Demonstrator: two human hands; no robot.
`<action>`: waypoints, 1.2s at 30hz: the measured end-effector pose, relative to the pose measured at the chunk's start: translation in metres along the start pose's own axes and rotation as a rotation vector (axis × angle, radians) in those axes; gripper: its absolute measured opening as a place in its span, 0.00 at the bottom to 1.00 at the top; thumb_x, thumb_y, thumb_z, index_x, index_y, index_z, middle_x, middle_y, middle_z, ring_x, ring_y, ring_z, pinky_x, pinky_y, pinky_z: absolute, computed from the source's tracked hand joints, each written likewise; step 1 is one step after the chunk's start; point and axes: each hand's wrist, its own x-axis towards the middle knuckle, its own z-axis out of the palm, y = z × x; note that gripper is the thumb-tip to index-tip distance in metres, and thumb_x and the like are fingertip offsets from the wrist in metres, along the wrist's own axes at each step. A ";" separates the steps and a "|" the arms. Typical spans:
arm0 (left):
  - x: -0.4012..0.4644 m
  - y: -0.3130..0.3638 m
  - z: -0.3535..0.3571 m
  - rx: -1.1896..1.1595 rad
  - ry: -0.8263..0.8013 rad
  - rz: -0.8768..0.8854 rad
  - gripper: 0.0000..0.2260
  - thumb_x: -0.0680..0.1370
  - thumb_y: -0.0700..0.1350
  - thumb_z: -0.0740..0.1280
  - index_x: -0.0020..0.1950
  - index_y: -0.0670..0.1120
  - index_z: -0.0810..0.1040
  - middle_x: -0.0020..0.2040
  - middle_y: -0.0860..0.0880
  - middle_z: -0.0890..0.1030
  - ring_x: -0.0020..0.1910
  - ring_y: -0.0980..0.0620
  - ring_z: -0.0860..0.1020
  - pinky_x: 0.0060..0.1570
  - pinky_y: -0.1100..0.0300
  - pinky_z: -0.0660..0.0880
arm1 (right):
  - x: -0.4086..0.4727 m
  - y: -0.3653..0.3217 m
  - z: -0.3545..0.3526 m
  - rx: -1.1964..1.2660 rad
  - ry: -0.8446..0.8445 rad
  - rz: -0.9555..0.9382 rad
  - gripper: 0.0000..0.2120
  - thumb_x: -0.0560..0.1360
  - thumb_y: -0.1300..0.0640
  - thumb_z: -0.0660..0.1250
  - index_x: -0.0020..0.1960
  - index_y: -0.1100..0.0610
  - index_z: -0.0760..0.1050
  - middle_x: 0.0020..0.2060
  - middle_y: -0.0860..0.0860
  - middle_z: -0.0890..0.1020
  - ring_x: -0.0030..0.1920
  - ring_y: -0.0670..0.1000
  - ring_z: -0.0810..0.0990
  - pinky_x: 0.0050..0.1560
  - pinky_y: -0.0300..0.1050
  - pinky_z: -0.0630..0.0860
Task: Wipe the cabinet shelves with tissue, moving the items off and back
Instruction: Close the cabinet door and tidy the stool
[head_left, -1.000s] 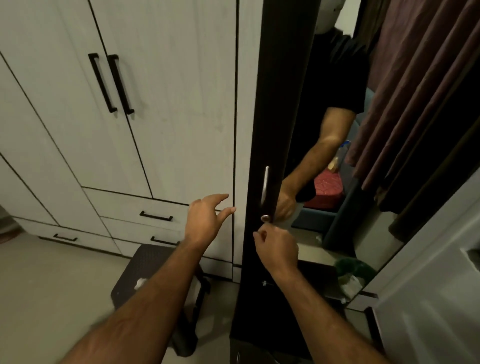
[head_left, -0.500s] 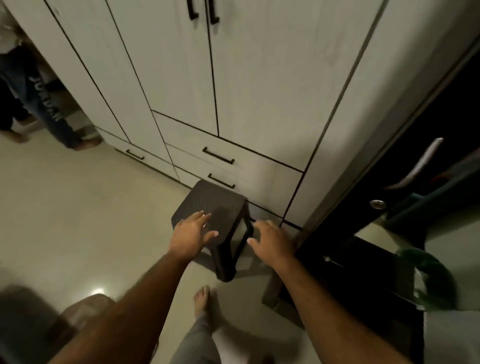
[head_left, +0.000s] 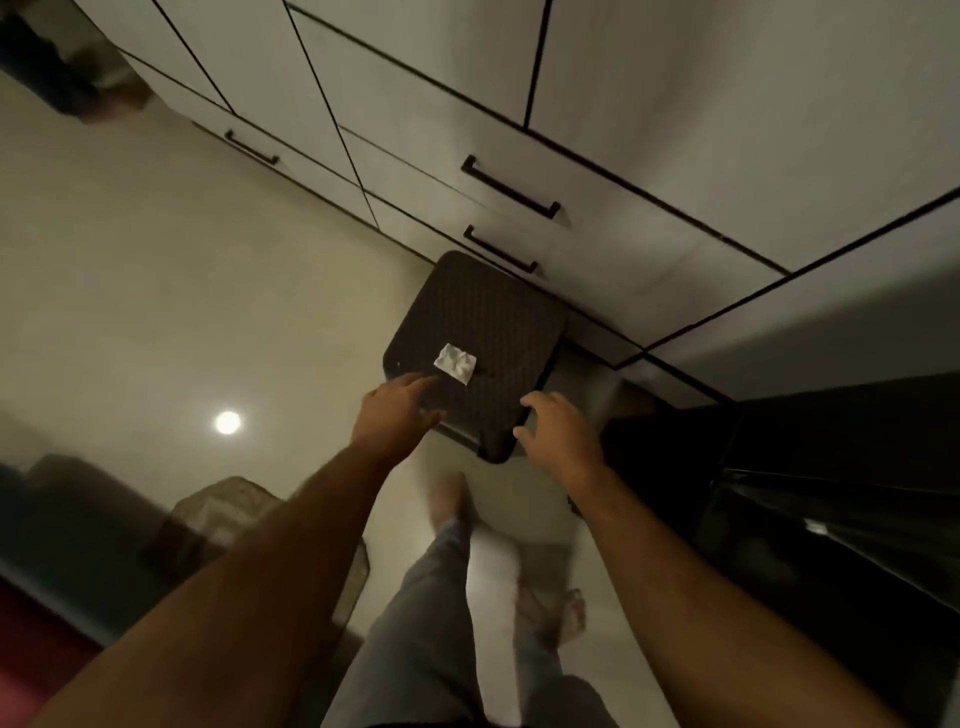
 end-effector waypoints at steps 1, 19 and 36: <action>0.012 -0.007 0.003 -0.009 -0.015 0.001 0.23 0.77 0.54 0.69 0.70 0.51 0.72 0.69 0.48 0.74 0.65 0.46 0.74 0.62 0.49 0.72 | 0.013 -0.003 0.007 0.004 -0.002 0.009 0.22 0.77 0.53 0.67 0.69 0.56 0.70 0.65 0.55 0.72 0.65 0.56 0.72 0.62 0.51 0.71; 0.181 -0.061 0.112 -0.327 0.024 -0.096 0.14 0.78 0.44 0.67 0.63 0.44 0.77 0.57 0.44 0.81 0.54 0.47 0.79 0.54 0.57 0.73 | 0.211 -0.012 0.122 0.162 0.105 0.069 0.22 0.75 0.58 0.70 0.67 0.58 0.72 0.62 0.56 0.77 0.63 0.55 0.76 0.64 0.50 0.74; 0.057 0.060 0.092 -0.518 -0.175 -0.004 0.09 0.79 0.46 0.66 0.58 0.47 0.78 0.51 0.51 0.80 0.51 0.54 0.79 0.54 0.57 0.76 | 0.032 0.072 0.062 0.747 0.255 0.177 0.05 0.77 0.60 0.67 0.45 0.51 0.75 0.44 0.51 0.81 0.45 0.50 0.81 0.41 0.45 0.80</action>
